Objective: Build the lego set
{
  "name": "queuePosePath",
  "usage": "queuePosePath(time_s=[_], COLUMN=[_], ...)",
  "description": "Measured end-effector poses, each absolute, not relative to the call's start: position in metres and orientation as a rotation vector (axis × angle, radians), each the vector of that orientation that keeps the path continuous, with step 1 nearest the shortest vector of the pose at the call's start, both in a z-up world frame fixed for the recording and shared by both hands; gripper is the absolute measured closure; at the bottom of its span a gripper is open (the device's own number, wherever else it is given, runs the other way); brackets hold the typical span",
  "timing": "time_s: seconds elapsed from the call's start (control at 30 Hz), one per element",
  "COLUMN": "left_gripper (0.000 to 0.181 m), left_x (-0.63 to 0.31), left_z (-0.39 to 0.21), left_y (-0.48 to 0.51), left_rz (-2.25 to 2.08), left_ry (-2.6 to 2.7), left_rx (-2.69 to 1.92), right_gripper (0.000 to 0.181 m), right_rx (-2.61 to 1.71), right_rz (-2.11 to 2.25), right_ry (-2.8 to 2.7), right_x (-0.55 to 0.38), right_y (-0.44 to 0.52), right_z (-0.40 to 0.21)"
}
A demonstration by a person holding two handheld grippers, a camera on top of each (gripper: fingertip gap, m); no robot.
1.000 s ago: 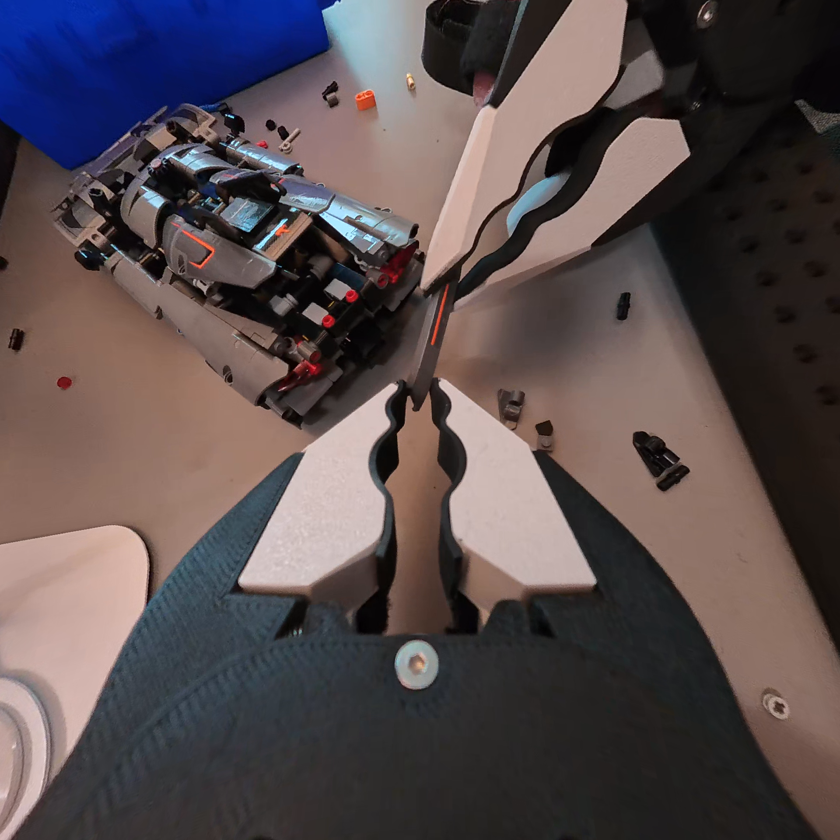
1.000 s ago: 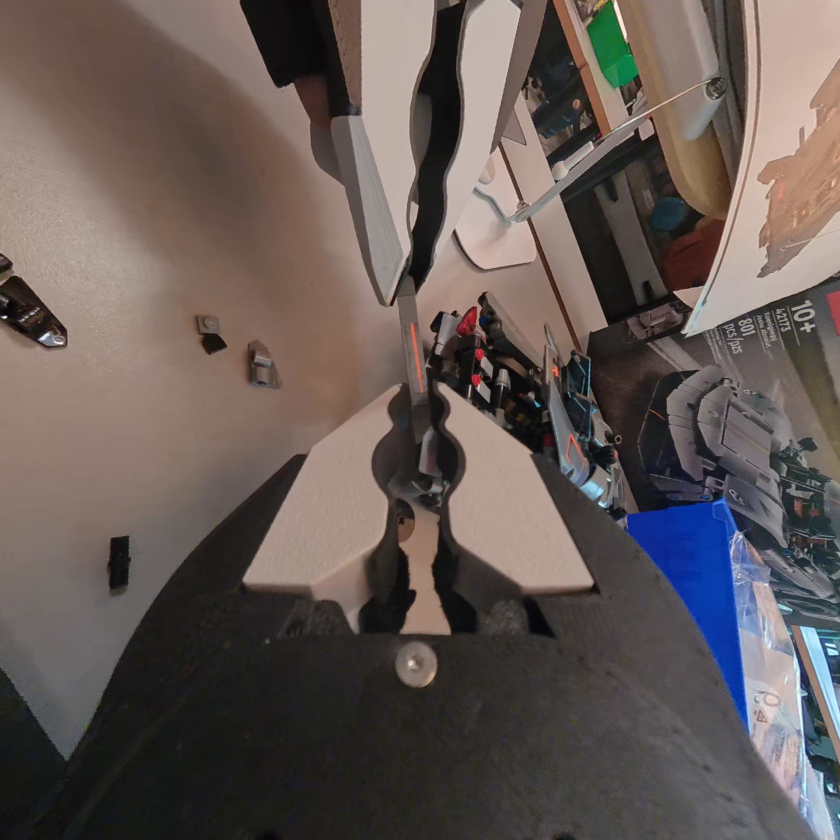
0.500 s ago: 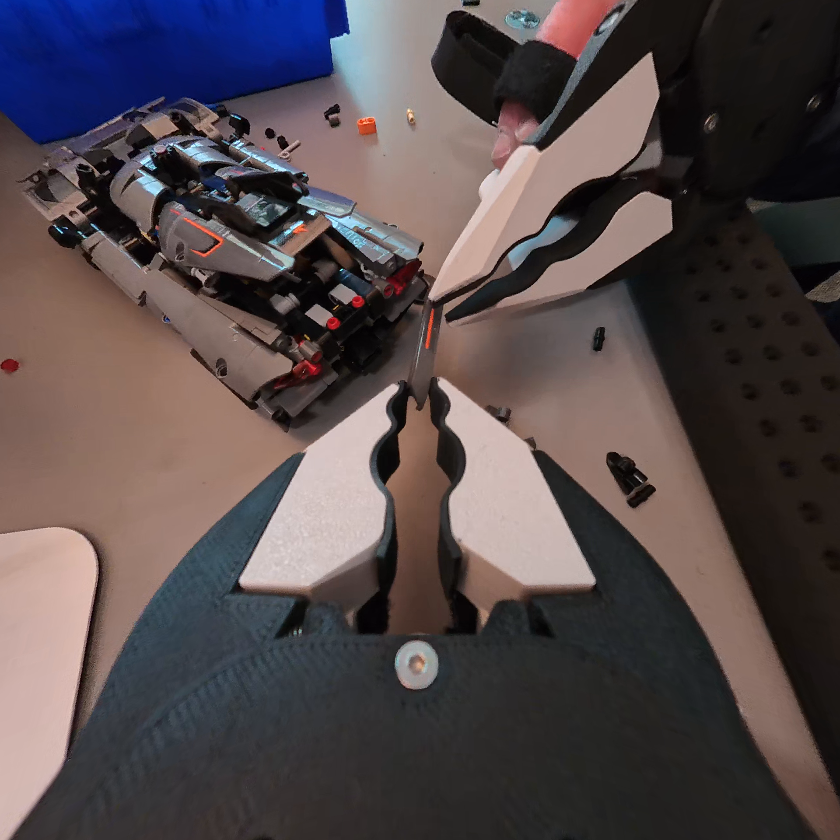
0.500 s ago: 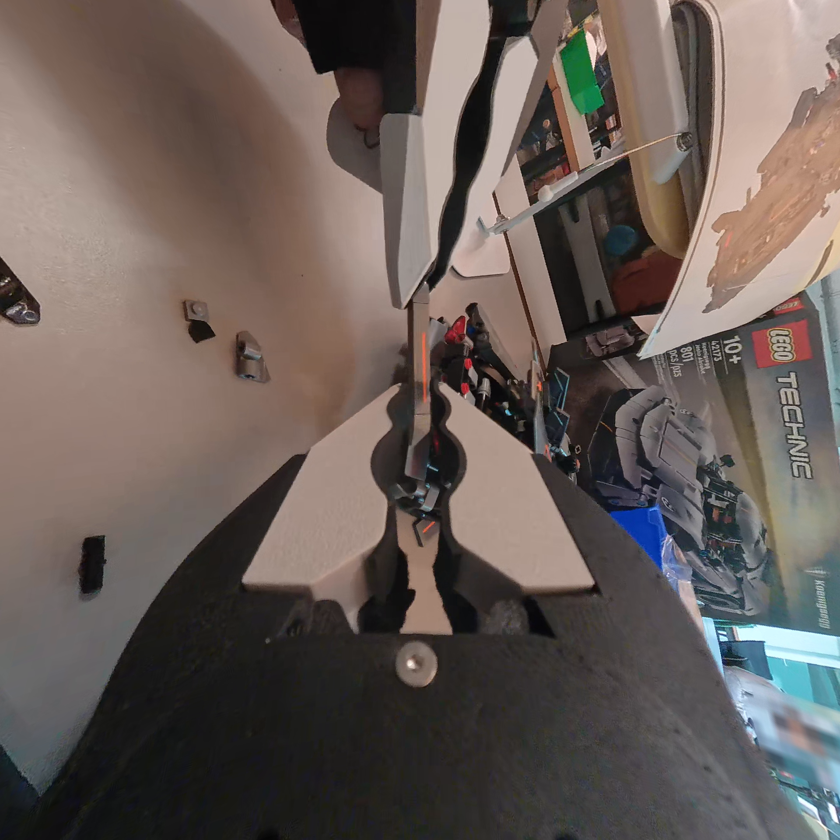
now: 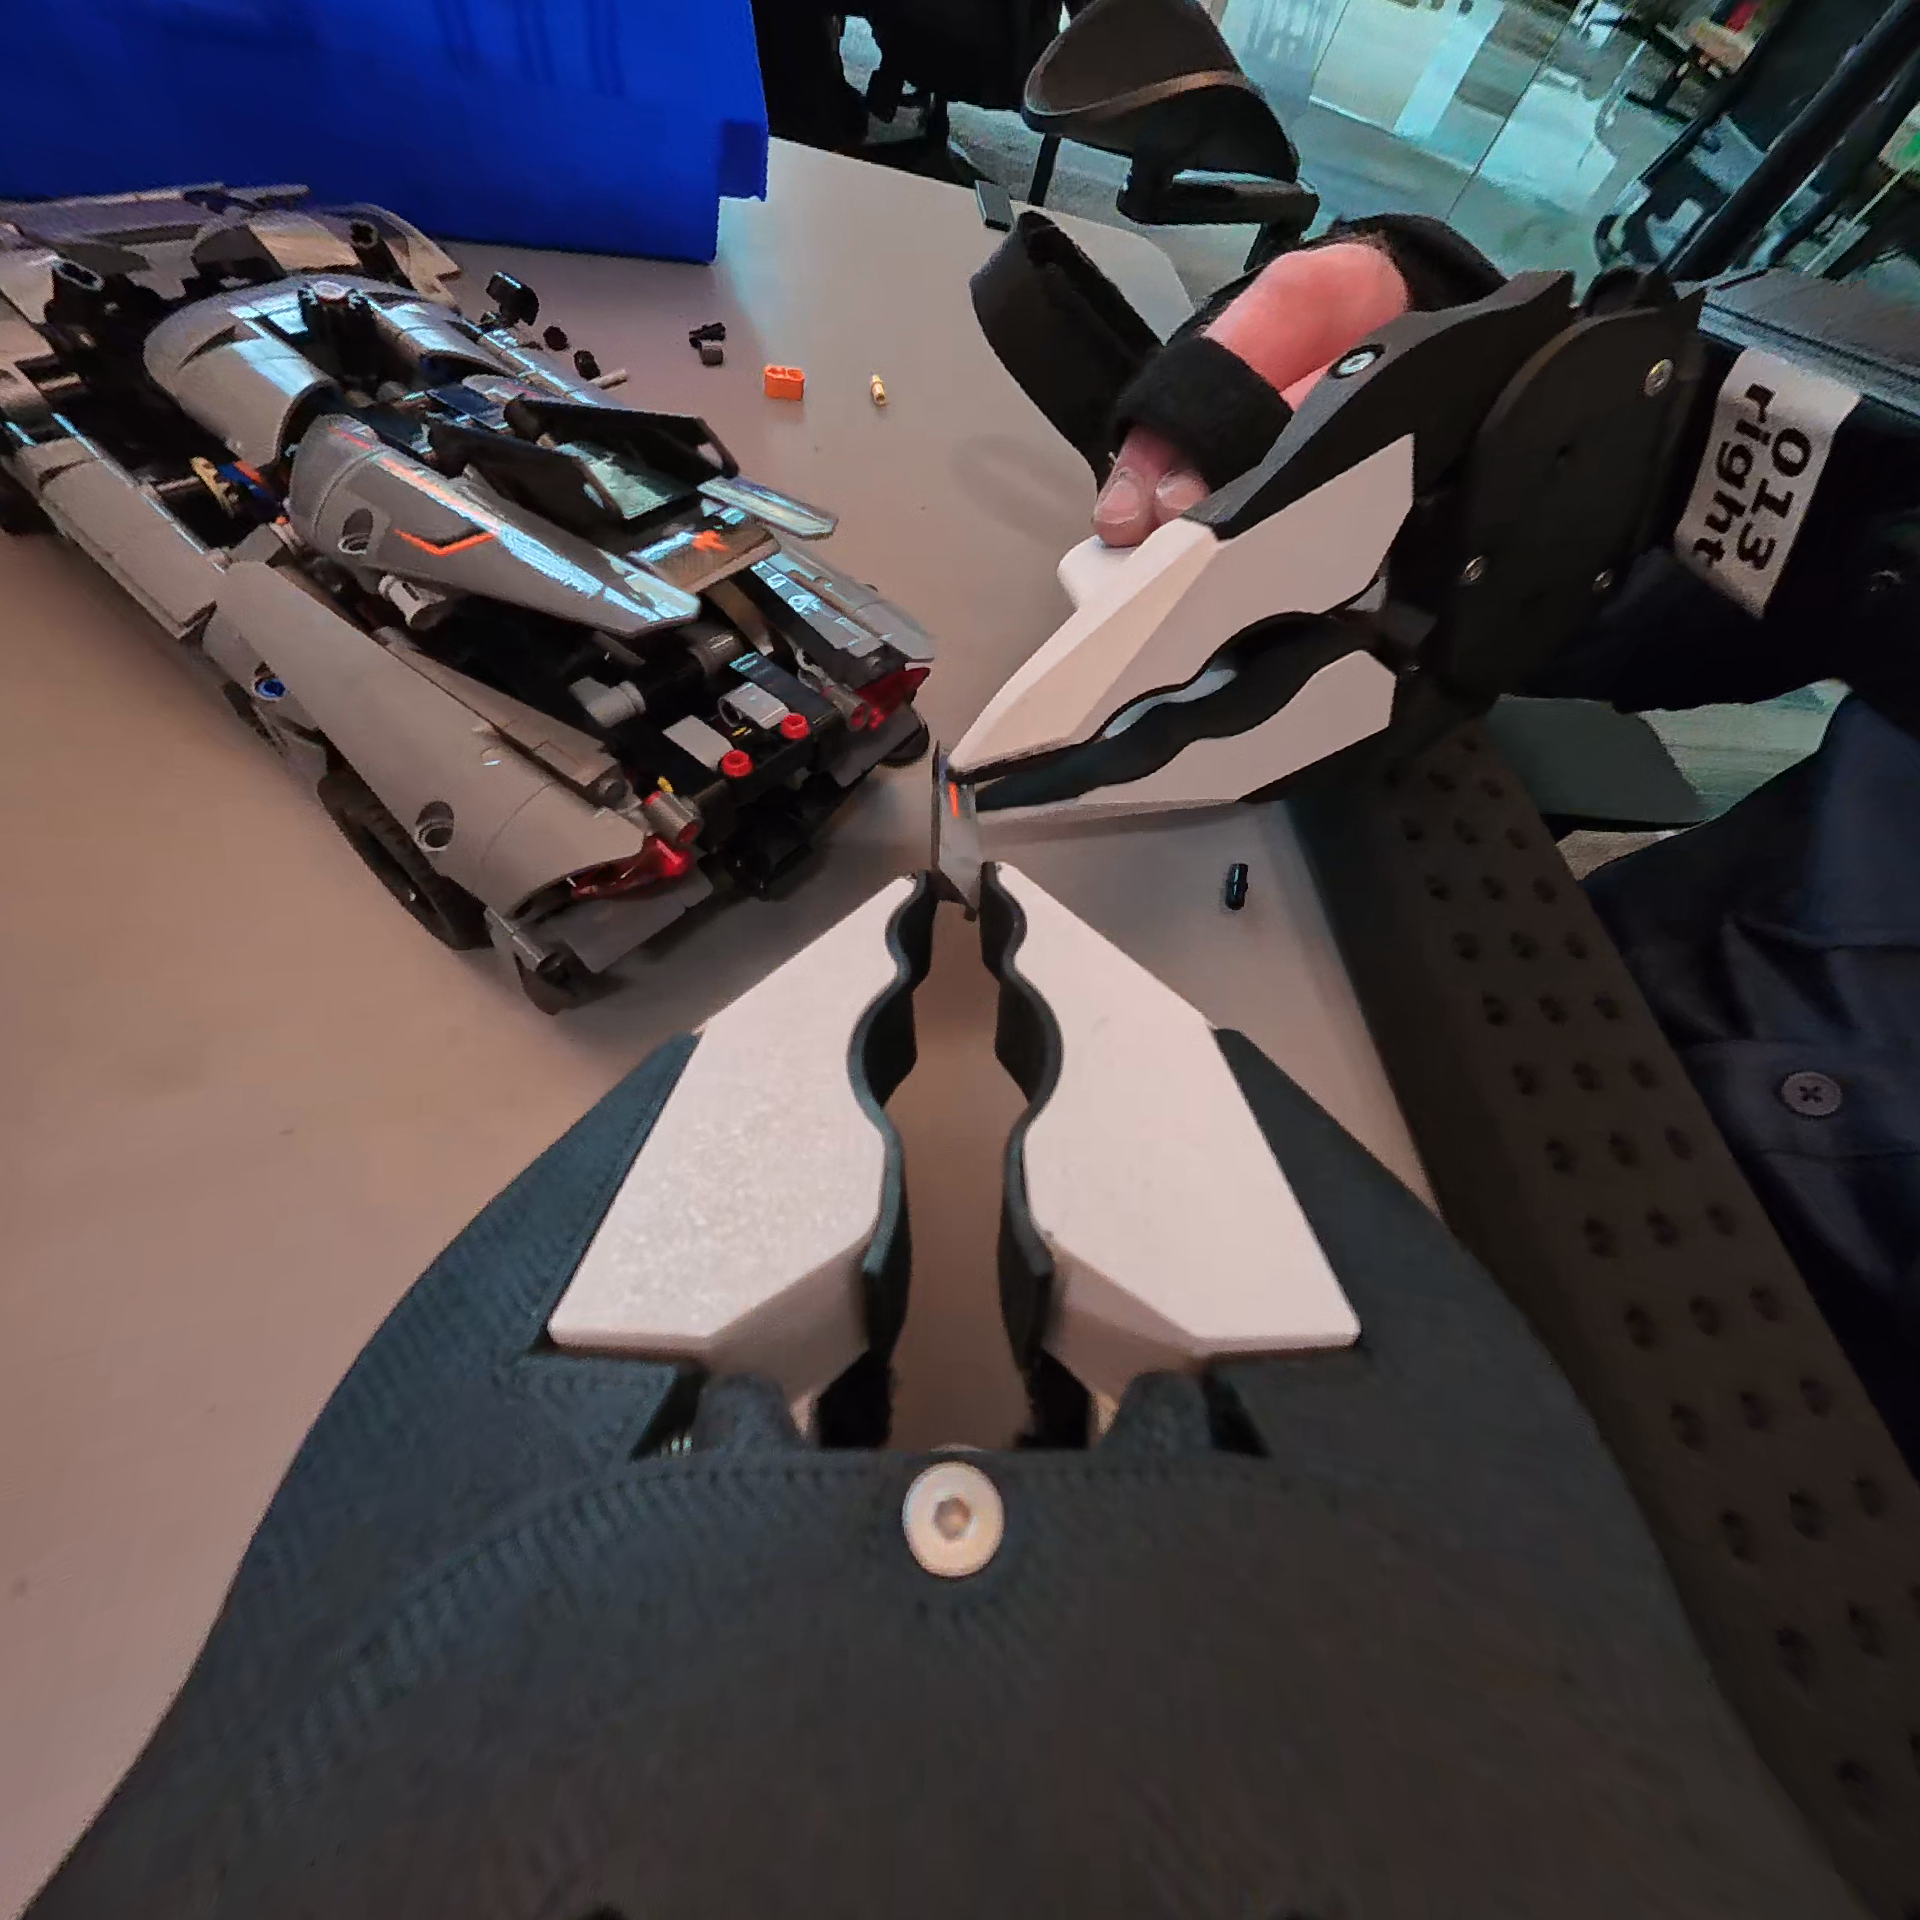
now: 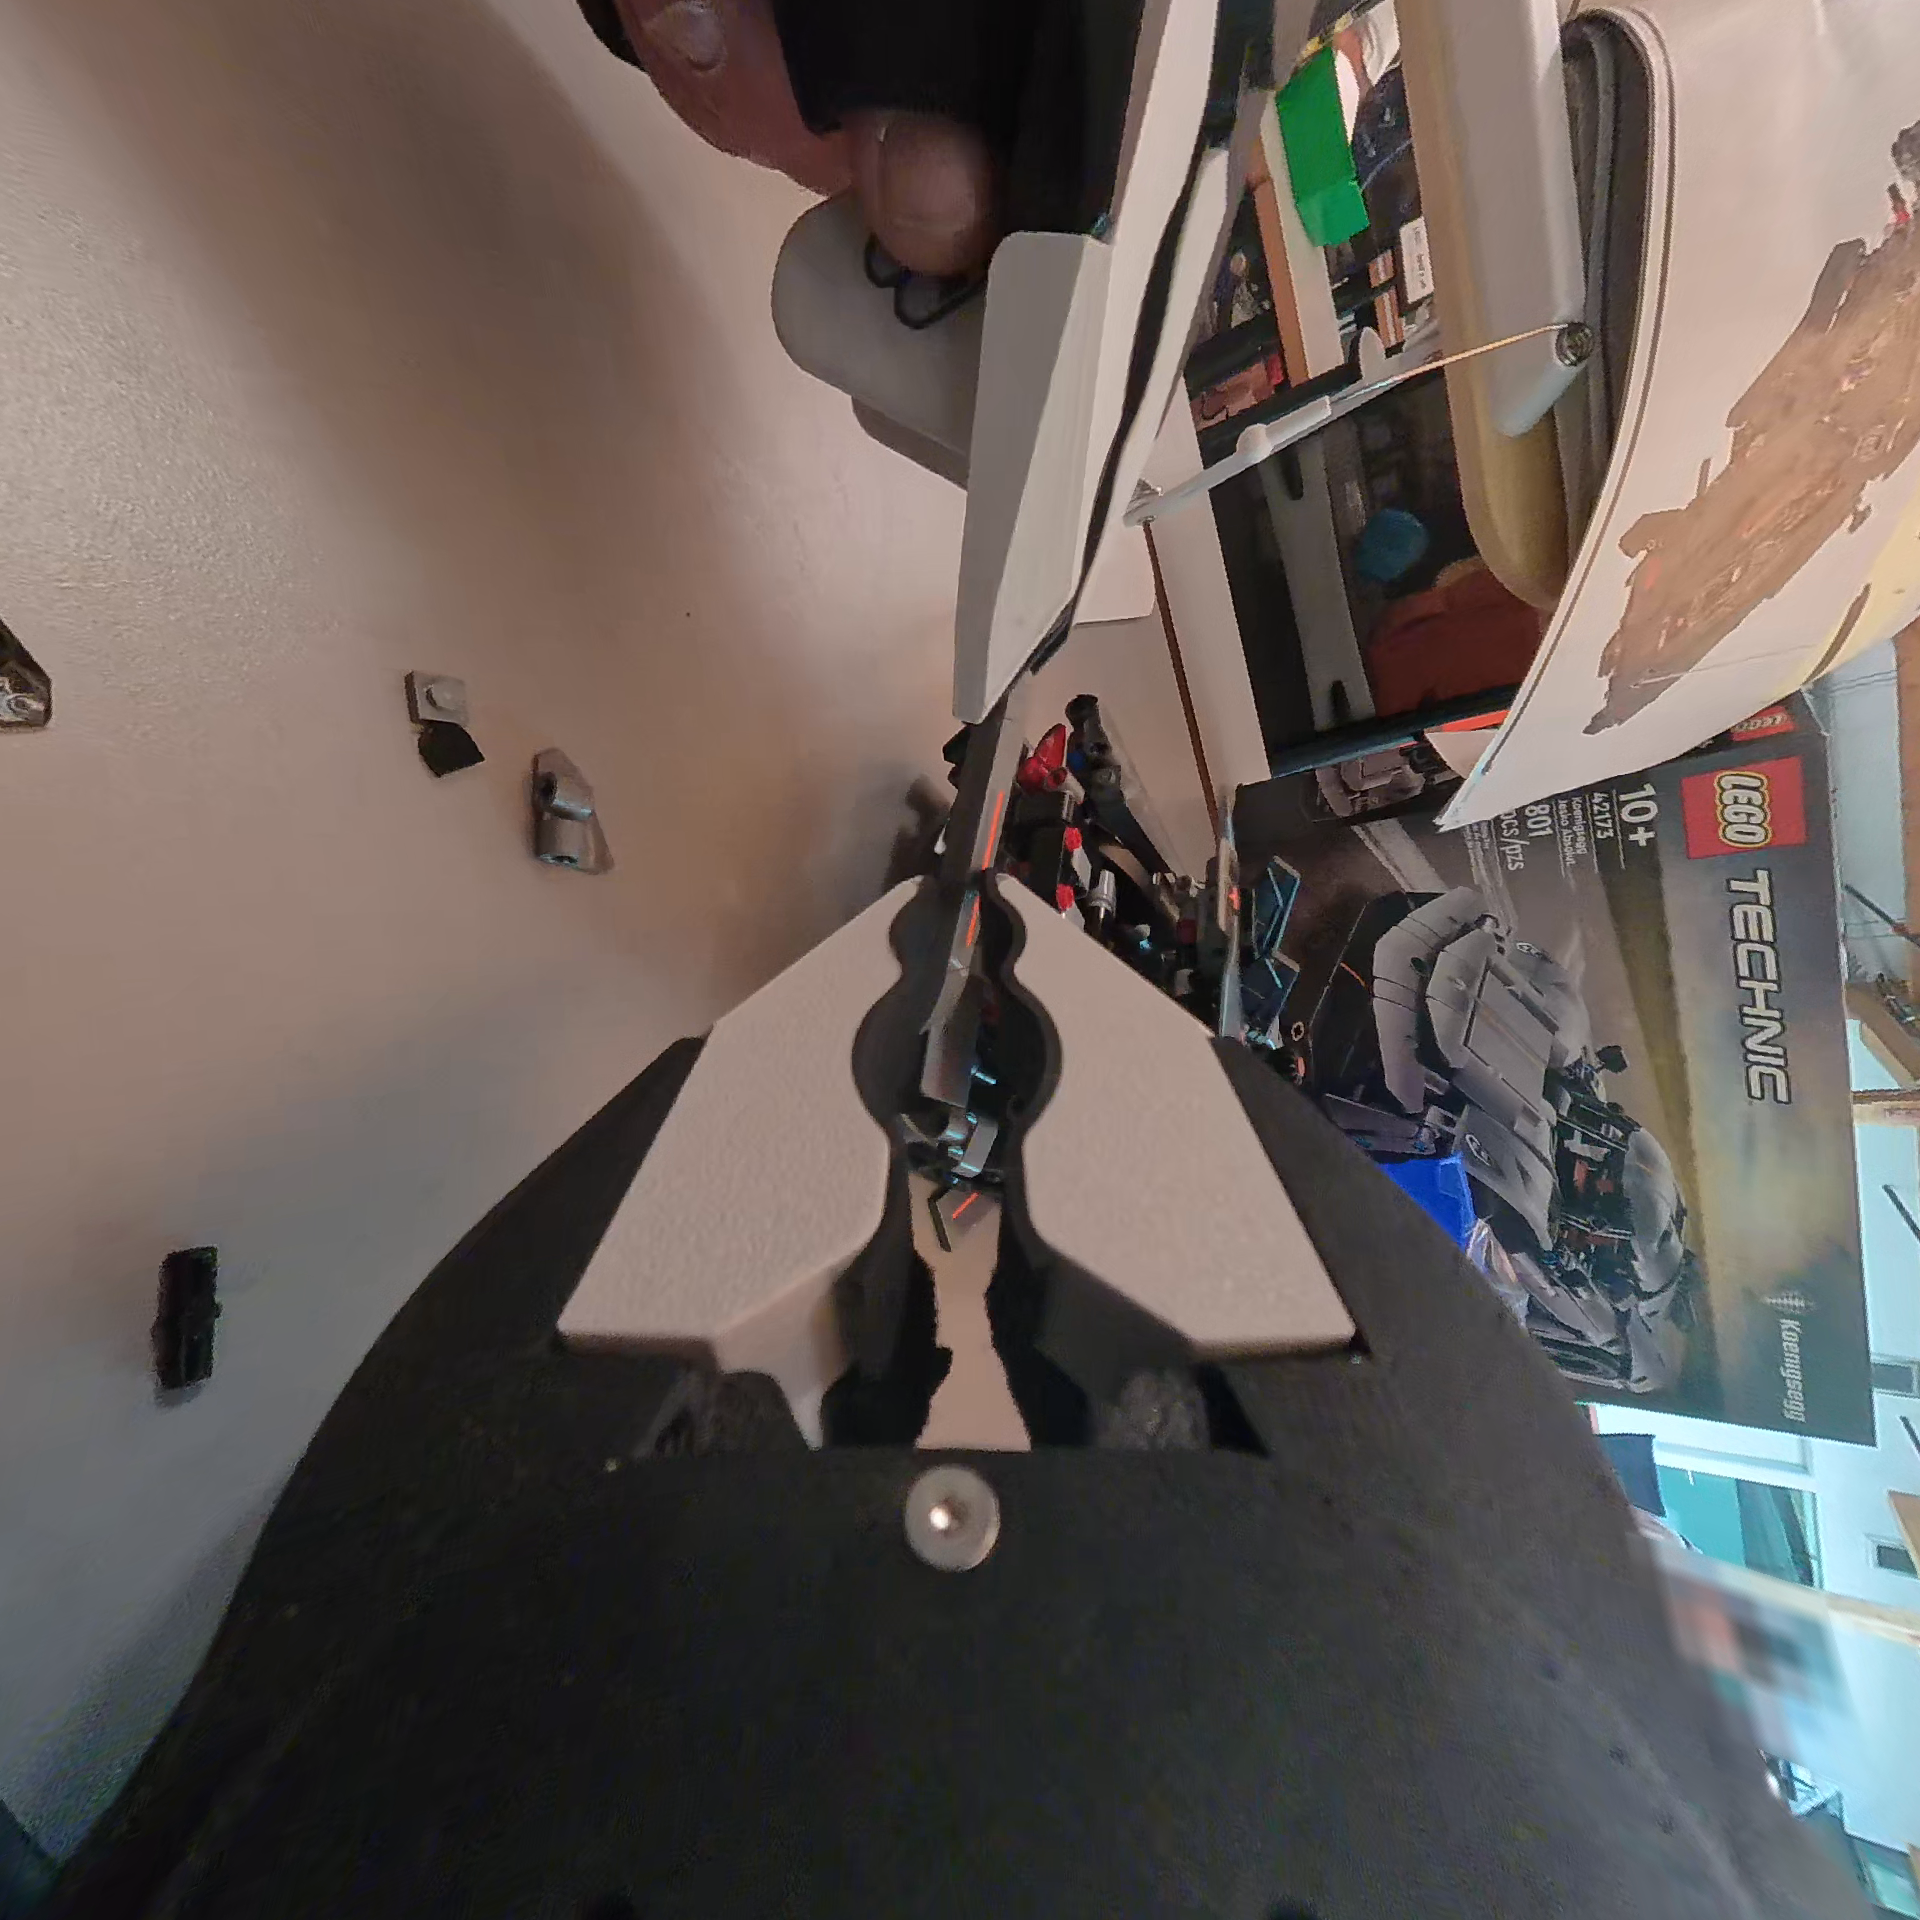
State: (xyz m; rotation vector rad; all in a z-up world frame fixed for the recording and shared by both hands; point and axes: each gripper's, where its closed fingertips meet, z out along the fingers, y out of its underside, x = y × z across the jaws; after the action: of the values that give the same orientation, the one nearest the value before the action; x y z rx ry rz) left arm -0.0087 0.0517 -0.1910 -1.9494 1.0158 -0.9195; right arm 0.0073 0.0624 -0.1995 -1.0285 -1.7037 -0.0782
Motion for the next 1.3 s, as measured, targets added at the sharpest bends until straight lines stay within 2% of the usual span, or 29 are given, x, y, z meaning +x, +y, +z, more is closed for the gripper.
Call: queuePosePath(time_s=[0.33, 0.57, 0.97, 1.13, 1.3], left_gripper=[0.175, 0.175, 0.174, 0.161, 0.148], left_x=[-0.008, -0.007, -0.006, -0.022, -0.041], left_z=[-0.189, -0.186, -0.183, -0.178, -0.178], left_y=[0.053, 0.054, 0.057, 0.07, 0.085], left_rz=[-0.988, -1.048, -1.055, -0.893, -0.528], left_ry=[0.969, 0.931, 0.91, 0.889, 0.932], left_rx=[-1.945, -1.944, -1.911, -1.866, -1.827], right_gripper=[0.179, 0.17, 0.175, 0.175, 0.177], right_rx=[-1.045, -1.046, -1.087, -1.154, -1.251], right_rz=[-0.041, -0.044, -0.032, -0.054, -0.128], right_ry=[-1.678, -1.67, -1.64, -1.607, -1.556], right_x=[0.008, 0.009, 0.01, 0.011, 0.01], right_y=[0.064, 0.065, 0.07, 0.079, 0.093], right_z=[-0.195, -0.194, -0.191, -0.187, -0.182])
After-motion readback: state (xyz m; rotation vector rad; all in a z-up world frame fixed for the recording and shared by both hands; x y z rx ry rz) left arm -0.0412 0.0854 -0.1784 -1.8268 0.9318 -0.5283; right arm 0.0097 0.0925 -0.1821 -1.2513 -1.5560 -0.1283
